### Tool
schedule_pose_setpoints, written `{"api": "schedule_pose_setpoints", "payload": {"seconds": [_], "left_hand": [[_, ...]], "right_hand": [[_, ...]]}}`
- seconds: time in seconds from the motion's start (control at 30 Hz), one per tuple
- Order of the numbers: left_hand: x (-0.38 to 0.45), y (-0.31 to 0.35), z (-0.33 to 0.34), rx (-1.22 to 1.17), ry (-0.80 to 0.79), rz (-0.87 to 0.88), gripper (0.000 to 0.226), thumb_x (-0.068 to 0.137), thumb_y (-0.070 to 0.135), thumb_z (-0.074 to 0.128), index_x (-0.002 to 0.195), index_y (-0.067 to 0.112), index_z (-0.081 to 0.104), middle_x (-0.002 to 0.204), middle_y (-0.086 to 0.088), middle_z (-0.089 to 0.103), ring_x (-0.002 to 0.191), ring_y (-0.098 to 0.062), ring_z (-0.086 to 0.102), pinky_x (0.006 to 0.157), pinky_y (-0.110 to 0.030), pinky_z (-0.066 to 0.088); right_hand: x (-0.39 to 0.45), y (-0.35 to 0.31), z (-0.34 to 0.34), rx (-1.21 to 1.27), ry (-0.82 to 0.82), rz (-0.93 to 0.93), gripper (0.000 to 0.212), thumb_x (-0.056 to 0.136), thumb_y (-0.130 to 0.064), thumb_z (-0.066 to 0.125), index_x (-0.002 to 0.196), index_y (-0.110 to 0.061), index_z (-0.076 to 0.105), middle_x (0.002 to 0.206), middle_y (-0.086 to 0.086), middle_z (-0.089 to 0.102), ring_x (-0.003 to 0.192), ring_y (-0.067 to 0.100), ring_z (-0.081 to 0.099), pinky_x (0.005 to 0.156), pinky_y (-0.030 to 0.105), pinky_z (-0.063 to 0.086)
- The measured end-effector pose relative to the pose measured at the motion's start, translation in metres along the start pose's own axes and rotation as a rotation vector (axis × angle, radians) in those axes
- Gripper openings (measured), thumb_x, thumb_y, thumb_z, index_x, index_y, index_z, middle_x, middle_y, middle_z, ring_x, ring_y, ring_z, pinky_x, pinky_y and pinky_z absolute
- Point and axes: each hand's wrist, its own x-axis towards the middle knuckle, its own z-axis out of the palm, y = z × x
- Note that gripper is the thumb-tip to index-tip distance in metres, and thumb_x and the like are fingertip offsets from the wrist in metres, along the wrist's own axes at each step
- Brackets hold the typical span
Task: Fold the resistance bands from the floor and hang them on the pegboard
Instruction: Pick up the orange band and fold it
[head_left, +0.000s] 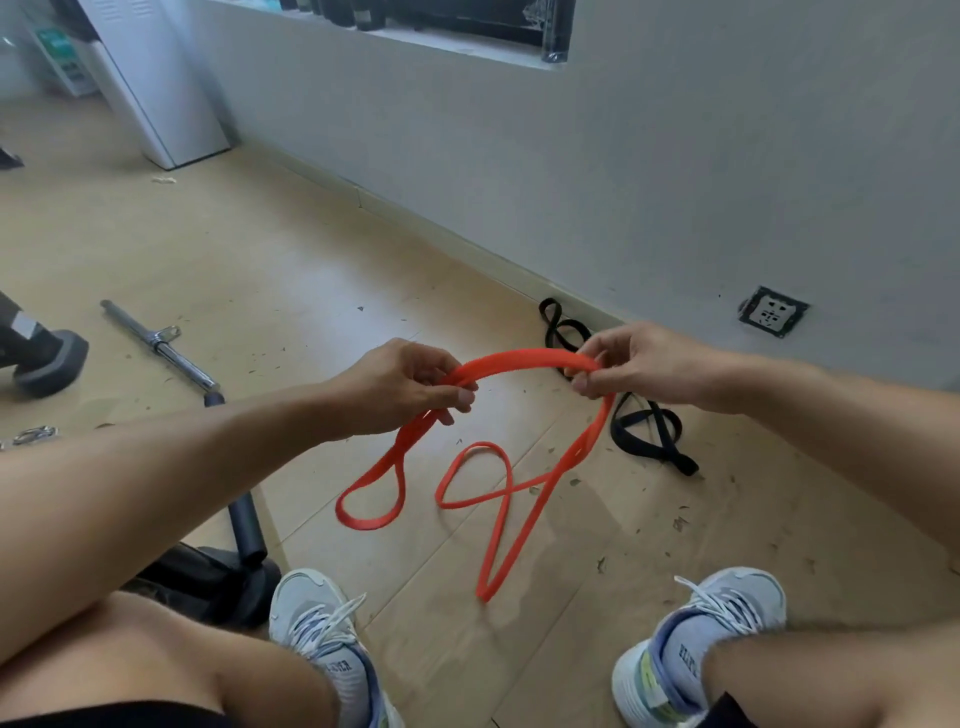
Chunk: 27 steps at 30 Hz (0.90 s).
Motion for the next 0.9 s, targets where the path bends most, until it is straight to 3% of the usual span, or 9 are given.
{"api": "schedule_pose_setpoints", "payload": {"seconds": [0.13,0.23,0.37,0.57,0.67,0.77,0.9], "left_hand": [[-0.003,0.008,0.001,0.024,0.035,0.025,0.018,0.087,0.033,0.075,0.1,0.019,0.076,0.085,0.005,0.078,0.079,-0.008,0.075,0.066,-0.016,0.057],[-0.002,0.014,0.006,0.05,0.03,0.0,0.019,0.083,0.034,0.078,0.096,0.021,0.076,0.08,0.004,0.076,0.076,-0.008,0.074,0.065,-0.016,0.057],[-0.001,0.017,0.008,-0.022,0.011,-0.028,0.016,0.085,0.03,0.078,0.096,0.019,0.076,0.076,0.005,0.076,0.073,-0.008,0.074,0.063,-0.015,0.055],[-0.004,0.013,0.003,-0.136,-0.082,-0.046,0.021,0.086,0.027,0.077,0.101,0.013,0.076,0.082,0.001,0.074,0.079,-0.011,0.071,0.076,-0.023,0.056],[-0.004,0.012,0.002,-0.266,-0.108,-0.076,0.025,0.094,0.025,0.067,0.108,0.005,0.074,0.09,-0.005,0.072,0.087,-0.019,0.07,0.086,-0.032,0.056],[-0.003,0.014,0.002,-0.434,-0.121,-0.165,0.029,0.103,0.021,0.053,0.114,0.001,0.07,0.093,-0.008,0.071,0.089,-0.023,0.069,0.094,-0.039,0.056],[-0.004,0.017,0.003,-0.506,-0.146,-0.185,0.028,0.104,0.02,0.051,0.117,0.002,0.068,0.093,-0.009,0.072,0.082,-0.023,0.071,0.09,-0.041,0.059]], "right_hand": [[0.002,-0.004,0.017,-0.134,0.005,-0.01,0.063,0.079,-0.042,0.088,0.136,-0.035,0.061,0.127,-0.01,0.07,0.123,0.01,0.061,0.111,0.037,0.047],[0.006,-0.015,0.034,-0.136,0.048,-0.11,0.075,0.076,-0.048,0.088,0.142,-0.044,0.053,0.131,-0.019,0.066,0.129,0.005,0.056,0.114,0.037,0.045],[0.004,-0.028,0.054,-0.18,0.006,-0.152,0.067,0.081,-0.045,0.086,0.141,-0.043,0.054,0.133,-0.018,0.067,0.126,0.001,0.053,0.101,0.029,0.039],[0.01,-0.029,0.056,-0.081,0.093,-0.22,0.014,0.092,-0.035,0.077,0.105,-0.032,0.073,0.103,-0.016,0.073,0.099,-0.002,0.067,0.092,0.032,0.056],[0.011,-0.027,0.056,-0.084,0.109,-0.238,0.015,0.097,-0.034,0.071,0.112,-0.031,0.073,0.102,-0.013,0.074,0.098,0.003,0.069,0.091,0.035,0.06],[0.009,-0.027,0.058,-0.141,0.137,-0.273,0.023,0.103,-0.033,0.062,0.124,-0.028,0.071,0.109,-0.012,0.073,0.101,0.002,0.066,0.09,0.03,0.057],[0.011,-0.026,0.058,-0.139,0.181,-0.275,0.021,0.103,-0.032,0.063,0.122,-0.029,0.072,0.106,-0.014,0.072,0.099,0.002,0.066,0.09,0.031,0.057]]}}
